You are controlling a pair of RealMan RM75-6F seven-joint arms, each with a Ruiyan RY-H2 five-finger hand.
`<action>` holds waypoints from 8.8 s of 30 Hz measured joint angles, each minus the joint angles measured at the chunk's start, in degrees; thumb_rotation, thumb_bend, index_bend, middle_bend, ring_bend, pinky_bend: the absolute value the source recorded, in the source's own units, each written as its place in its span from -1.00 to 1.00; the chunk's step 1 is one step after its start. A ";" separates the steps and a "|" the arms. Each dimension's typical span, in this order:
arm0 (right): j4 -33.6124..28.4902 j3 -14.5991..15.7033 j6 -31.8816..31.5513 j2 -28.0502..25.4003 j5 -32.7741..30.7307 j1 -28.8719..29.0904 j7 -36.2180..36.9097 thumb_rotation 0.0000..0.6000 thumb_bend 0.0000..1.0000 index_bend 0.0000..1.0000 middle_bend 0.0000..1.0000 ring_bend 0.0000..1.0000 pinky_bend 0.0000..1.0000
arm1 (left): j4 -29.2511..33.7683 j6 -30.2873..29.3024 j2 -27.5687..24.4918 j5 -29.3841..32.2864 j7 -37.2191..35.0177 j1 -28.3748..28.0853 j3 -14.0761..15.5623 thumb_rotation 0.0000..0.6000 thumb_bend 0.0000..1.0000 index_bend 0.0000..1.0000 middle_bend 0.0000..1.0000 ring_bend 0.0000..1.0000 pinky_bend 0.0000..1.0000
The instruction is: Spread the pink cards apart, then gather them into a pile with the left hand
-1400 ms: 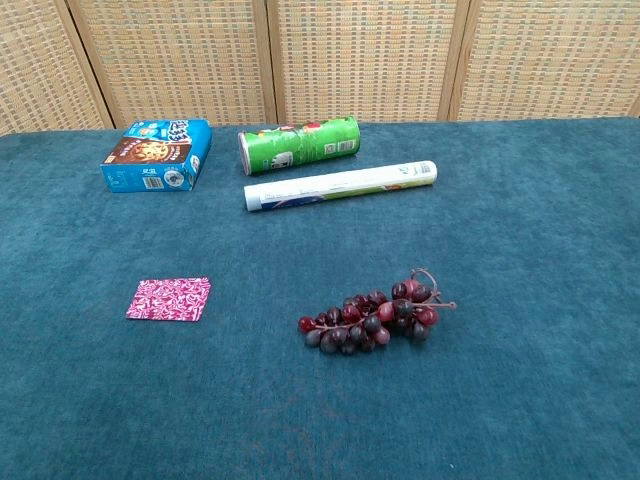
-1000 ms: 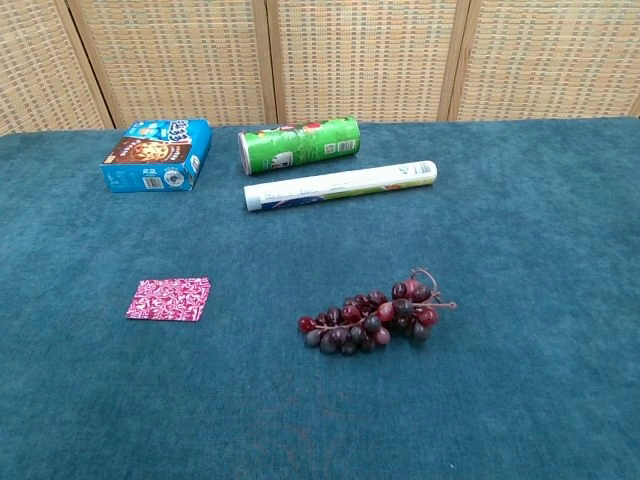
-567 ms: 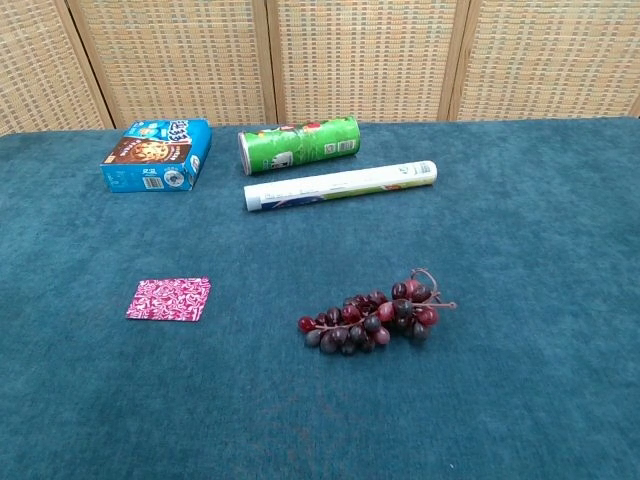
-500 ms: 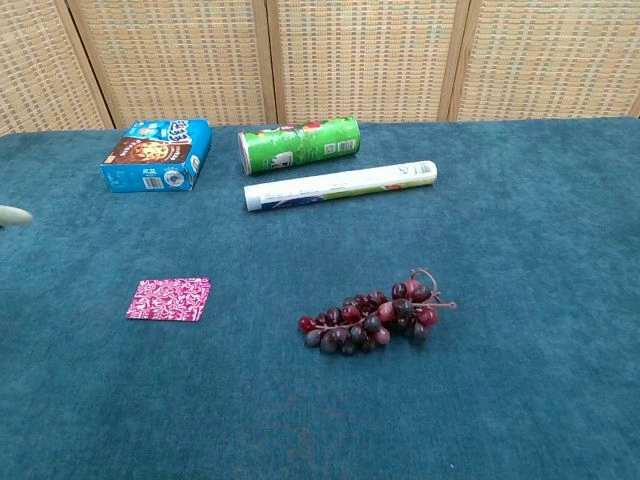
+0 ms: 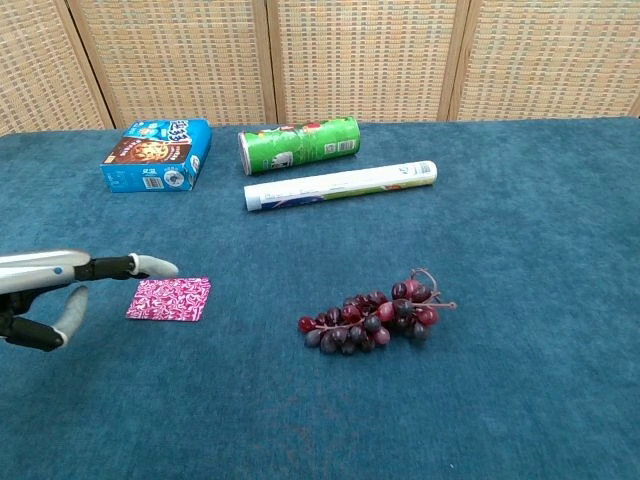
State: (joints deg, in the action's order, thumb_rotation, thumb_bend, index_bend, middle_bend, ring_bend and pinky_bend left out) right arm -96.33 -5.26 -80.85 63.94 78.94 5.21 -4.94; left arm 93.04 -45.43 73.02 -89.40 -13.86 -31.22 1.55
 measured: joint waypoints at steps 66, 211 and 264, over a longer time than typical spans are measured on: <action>-0.61 0.03 0.38 -0.38 -0.62 0.06 0.45 1.00 -0.74 -0.86 -1.00 -1.00 -1.00 | -2.67 5.08 -0.16 7.20 -4.94 -5.04 -1.31 1.00 1.00 -1.00 -1.00 -1.00 -1.00; -1.05 0.35 2.24 -1.55 -1.12 0.45 3.55 1.00 -0.74 -0.86 -1.00 -1.00 -1.00 | -11.37 -7.97 18.68 34.31 31.45 -5.15 -5.10 1.00 -0.38 0.41 -1.00 -1.00 -1.00; -1.24 0.42 2.59 -1.68 -1.21 0.60 3.63 1.00 -0.74 -0.86 -1.00 -1.00 -1.00 | -10.93 -4.47 9.91 66.63 31.85 -7.96 -16.76 1.00 -0.38 0.42 -1.00 -1.00 -1.00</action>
State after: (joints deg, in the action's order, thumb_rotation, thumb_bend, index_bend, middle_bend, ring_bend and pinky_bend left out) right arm -97.57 -4.85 -78.26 62.26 77.73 5.82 -1.31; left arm 82.11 -49.90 82.93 -22.78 17.99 -39.18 -15.21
